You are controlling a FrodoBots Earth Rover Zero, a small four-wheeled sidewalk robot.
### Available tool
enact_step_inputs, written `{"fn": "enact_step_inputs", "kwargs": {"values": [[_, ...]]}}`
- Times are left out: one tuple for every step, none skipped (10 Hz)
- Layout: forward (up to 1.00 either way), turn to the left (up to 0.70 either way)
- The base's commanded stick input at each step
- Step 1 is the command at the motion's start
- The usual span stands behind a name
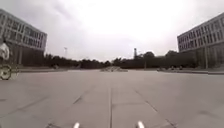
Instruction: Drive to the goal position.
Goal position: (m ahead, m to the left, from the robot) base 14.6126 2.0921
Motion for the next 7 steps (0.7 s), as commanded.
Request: {"fn": "enact_step_inputs", "kwargs": {"values": [[0.5,0.0],[0.5,0.0],[0.5,0.0],[0.5,0.0],[0.5,0.0],[0.5,0.0],[0.5,0.0]]}}
